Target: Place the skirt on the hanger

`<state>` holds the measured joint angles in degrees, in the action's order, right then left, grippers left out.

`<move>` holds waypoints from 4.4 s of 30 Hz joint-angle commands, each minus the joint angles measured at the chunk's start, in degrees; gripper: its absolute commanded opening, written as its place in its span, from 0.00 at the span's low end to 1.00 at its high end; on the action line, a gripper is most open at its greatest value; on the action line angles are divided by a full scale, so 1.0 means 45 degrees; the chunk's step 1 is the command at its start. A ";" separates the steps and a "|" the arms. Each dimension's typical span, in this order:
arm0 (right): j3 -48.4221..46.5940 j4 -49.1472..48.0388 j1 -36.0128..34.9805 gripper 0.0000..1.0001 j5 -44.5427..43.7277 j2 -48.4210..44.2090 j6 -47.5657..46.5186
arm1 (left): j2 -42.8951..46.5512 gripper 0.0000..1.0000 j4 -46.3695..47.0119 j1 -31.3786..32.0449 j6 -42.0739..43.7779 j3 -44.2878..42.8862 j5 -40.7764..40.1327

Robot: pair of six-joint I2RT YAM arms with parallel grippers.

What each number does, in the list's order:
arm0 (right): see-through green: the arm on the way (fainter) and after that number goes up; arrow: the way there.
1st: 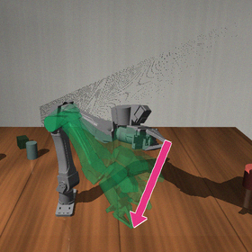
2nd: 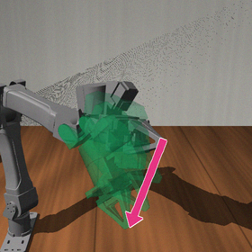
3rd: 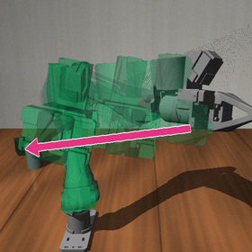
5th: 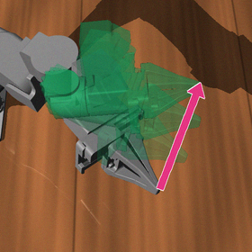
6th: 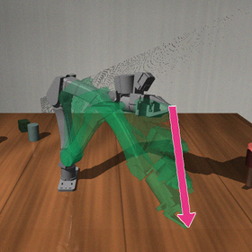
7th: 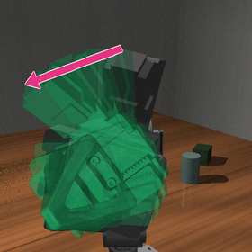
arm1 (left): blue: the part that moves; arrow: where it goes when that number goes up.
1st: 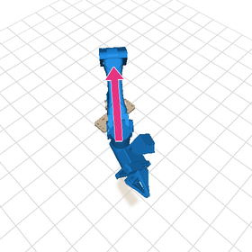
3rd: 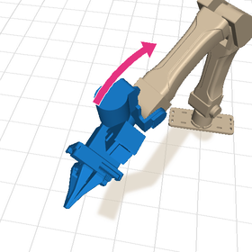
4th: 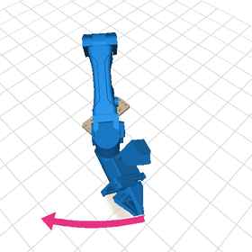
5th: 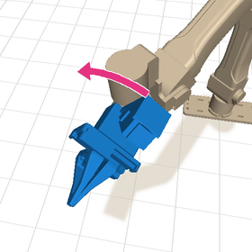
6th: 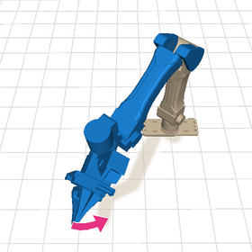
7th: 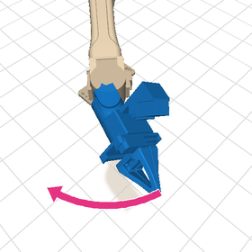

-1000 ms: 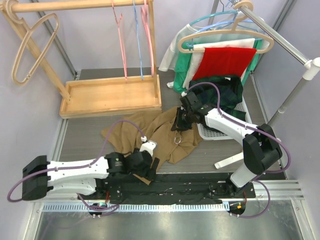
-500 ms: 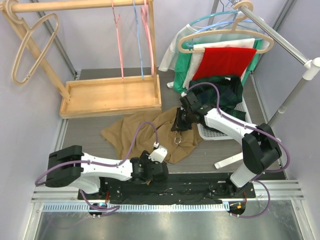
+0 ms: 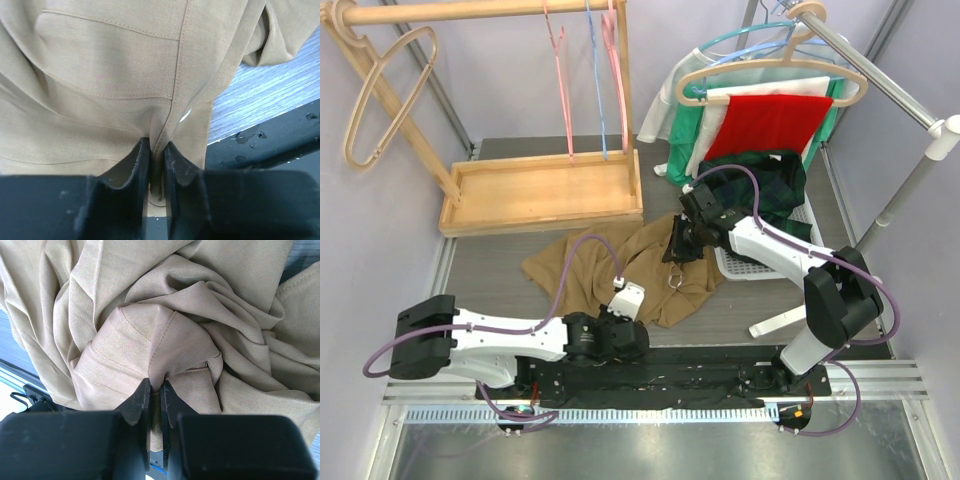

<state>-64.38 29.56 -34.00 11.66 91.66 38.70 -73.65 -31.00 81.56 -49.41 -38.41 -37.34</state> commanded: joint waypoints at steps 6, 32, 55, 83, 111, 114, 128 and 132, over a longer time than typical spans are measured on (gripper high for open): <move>-0.0282 0.0032 -0.0003 0.01 0.0065 -0.0329 -0.0181 | 0.2436 0.00 -0.0122 -0.1849 -0.0720 0.0743 -0.0315; -0.3486 0.1107 0.0914 0.01 -0.0756 0.3007 -0.0767 | 0.3574 0.00 0.6204 -1.2186 0.2289 0.2577 1.1988; -0.9302 0.1771 0.0954 0.61 -0.0892 0.1351 -0.3616 | 0.2265 0.00 0.3512 -1.2655 0.2854 0.0257 1.0389; -1.7236 -0.2056 -0.3909 0.59 -0.7820 0.4512 -0.9087 | 0.1229 0.00 0.3726 -1.3300 0.2894 -0.0487 1.1150; -1.8251 -0.3991 -0.3617 0.51 -0.9915 0.7190 -1.0006 | 0.1561 0.00 0.3765 -1.3300 0.2542 -0.0058 1.1209; -1.8349 -0.3991 -0.3597 0.21 -1.0130 0.7268 -0.9947 | 0.1697 0.00 0.3648 -1.3300 0.2542 -0.0038 1.1209; -1.7921 -0.4733 -0.3558 0.01 -0.9390 0.5883 -0.9752 | 0.2030 0.00 0.3355 -1.3300 0.2678 -0.0116 1.1092; -1.7315 -0.4968 -0.3578 0.01 -0.8998 0.5258 -0.9596 | 0.1972 0.00 0.3355 -1.3300 0.2757 -0.0116 1.1014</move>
<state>-142.52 12.60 -50.02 -30.96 122.83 -5.69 -66.02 -16.60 22.09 -37.43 -38.44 12.03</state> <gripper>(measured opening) 0.042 0.044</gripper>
